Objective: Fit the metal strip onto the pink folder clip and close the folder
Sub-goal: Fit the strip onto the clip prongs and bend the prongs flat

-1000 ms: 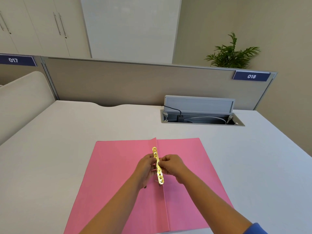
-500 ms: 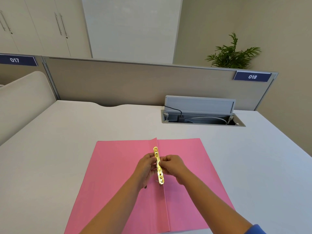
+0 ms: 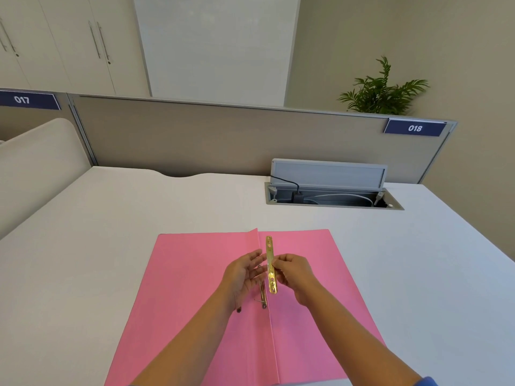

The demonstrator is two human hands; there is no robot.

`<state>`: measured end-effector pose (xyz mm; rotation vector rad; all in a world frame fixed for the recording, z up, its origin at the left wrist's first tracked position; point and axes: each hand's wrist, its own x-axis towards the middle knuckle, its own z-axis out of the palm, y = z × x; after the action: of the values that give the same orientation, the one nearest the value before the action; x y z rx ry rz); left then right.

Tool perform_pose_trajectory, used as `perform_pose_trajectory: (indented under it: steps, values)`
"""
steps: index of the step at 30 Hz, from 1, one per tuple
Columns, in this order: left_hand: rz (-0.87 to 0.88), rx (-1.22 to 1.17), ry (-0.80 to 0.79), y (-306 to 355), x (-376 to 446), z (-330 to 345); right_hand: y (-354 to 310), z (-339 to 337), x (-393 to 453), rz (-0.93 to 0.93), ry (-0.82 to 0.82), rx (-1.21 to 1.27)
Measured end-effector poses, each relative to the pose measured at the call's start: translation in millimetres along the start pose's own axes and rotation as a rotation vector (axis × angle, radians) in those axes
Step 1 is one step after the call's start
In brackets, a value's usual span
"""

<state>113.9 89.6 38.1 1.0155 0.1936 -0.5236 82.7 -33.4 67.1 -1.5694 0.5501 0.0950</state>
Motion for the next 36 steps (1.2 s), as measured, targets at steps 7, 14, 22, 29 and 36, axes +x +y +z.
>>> perform_pose_trajectory:
  steps: [7, 14, 22, 29, 36]
  values:
    - [0.006, 0.026, -0.021, -1, -2, 1, 5, 4, -1, -0.033, -0.014, -0.094]
    - [0.008, 0.039, -0.023, -1, -2, 0, 7, 4, 0, -0.054, -0.019, -0.137]
    - [-0.021, 0.007, -0.022, 1, 0, -1, 10, 7, 4, -0.089, -0.013, -0.22]
    - [-0.036, 0.016, 0.039, 2, 3, -3, 8, 8, 0, -0.086, -0.099, -0.208]
    - [-0.068, -0.029, 0.048, 7, 5, -8, 26, -8, -18, -0.16, -0.347, -0.537]
